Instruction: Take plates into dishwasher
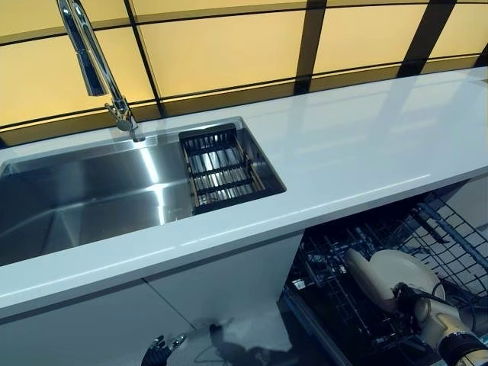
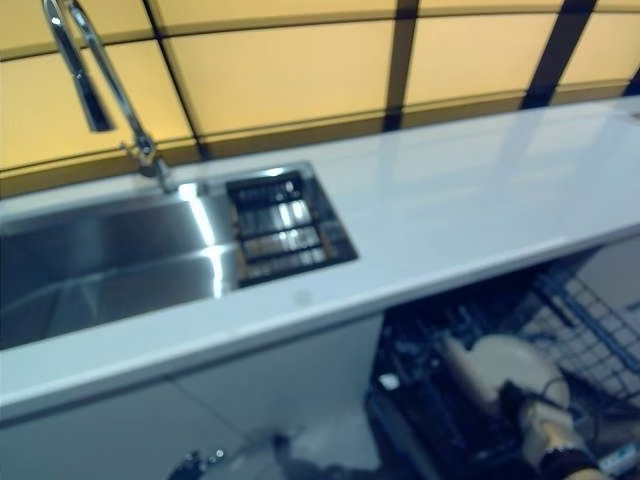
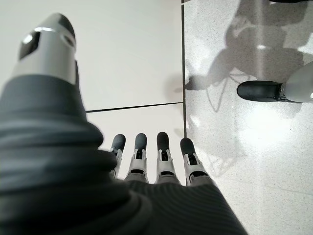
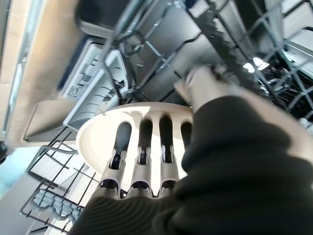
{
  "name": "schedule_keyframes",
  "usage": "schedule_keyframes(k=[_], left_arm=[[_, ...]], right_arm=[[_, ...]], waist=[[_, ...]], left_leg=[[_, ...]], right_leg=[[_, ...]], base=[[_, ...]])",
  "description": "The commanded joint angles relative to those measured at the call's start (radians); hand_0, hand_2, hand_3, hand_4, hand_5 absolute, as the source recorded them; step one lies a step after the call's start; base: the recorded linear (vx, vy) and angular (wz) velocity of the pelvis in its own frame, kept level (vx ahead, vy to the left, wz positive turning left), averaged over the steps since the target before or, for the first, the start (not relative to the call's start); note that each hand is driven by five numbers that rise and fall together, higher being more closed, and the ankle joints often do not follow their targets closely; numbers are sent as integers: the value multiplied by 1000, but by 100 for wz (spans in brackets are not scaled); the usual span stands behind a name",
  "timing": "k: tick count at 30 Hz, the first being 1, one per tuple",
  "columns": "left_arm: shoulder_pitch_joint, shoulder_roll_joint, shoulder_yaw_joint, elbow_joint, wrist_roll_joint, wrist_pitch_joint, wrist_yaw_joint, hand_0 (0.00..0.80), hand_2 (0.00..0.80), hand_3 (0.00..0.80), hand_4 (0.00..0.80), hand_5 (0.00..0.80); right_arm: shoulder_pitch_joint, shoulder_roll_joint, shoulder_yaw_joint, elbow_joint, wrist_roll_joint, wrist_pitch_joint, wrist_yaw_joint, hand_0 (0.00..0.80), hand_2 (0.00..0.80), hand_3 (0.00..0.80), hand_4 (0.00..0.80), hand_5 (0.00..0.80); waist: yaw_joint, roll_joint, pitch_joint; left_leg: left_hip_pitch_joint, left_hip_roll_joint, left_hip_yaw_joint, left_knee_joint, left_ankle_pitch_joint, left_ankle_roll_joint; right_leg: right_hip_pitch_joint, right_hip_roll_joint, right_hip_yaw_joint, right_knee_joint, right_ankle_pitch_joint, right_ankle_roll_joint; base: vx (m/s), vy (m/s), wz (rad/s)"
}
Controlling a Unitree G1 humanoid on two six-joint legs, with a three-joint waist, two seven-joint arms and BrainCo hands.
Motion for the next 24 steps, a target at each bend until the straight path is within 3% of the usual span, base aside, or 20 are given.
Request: schedule_keyframes(k=[1,7,17,18,19,20,21,23,24], left_arm=[[-68,25,-33,29,-5,-38,-11,0,0,0,0,0],[-70,21,-34,32,-7,-42,-7,0,0,0,0,0],[-68,27,-28,21,-4,-30,-4,0,0,0,0,0],[-67,26,-27,22,-3,-31,-4,0,0,0,0,0],[-65,26,-24,22,-1,-31,-5,0,0,0,0,0],[-65,26,-22,22,0,-31,-4,0,0,0,0,0],[-65,26,-22,24,0,-32,-5,0,0,0,0,0],[-66,25,-21,25,0,-32,-5,0,0,0,0,0],[-66,25,-21,25,0,-32,-4,0,0,0,0,0]], right_arm=[[-104,7,44,40,-51,37,-51,800,800,800,800,800],[-93,5,42,22,-86,61,-80,800,800,800,800,800],[-77,-18,27,6,-106,44,-90,800,800,800,800,800],[-74,-20,25,-1,-105,41,-93,540,540,540,540,540],[-70,-25,22,-5,-99,39,-85,433,433,433,433,433],[-66,-25,18,-10,-99,41,-82,624,624,624,624,624],[-61,-25,15,-14,-99,41,-86,731,731,731,731,731],[-59,-24,16,-13,-99,40,-88,750,750,750,750,750],[-56,-22,14,-12,-102,39,-91,800,800,800,800,800]], waist=[[25,-68,14],[20,-70,14],[18,-73,13],[17,-74,11],[16,-75,10],[15,-77,9],[14,-77,8],[13,-78,8],[12,-78,8]], left_leg=[[31,-63,-9,-2,-78,50],[31,-62,-9,-2,-79,50],[30,-63,-10,-2,-79,51],[30,-63,-9,-2,-79,51],[30,-62,-9,-2,-79,51],[30,-62,-9,-2,-80,51],[30,-62,-8,-2,-80,51],[31,-62,-8,-2,-80,51],[32,-62,-7,-2,-81,52]], right_leg=[[-49,-19,35,2,71,50],[-50,-18,38,2,72,50],[-50,-17,43,2,72,52],[-50,-17,43,2,72,52],[-50,-16,44,2,72,52],[-50,-16,45,2,72,52],[-50,-16,45,2,72,52],[-50,-16,46,2,72,52],[-49,-15,47,2,72,52]], base=[[0,0,0],[0,0,0],[0,0,0],[0,0,0],[0,0,0],[0,0,0],[0,0,0],[0,0,0],[0,0,0]])
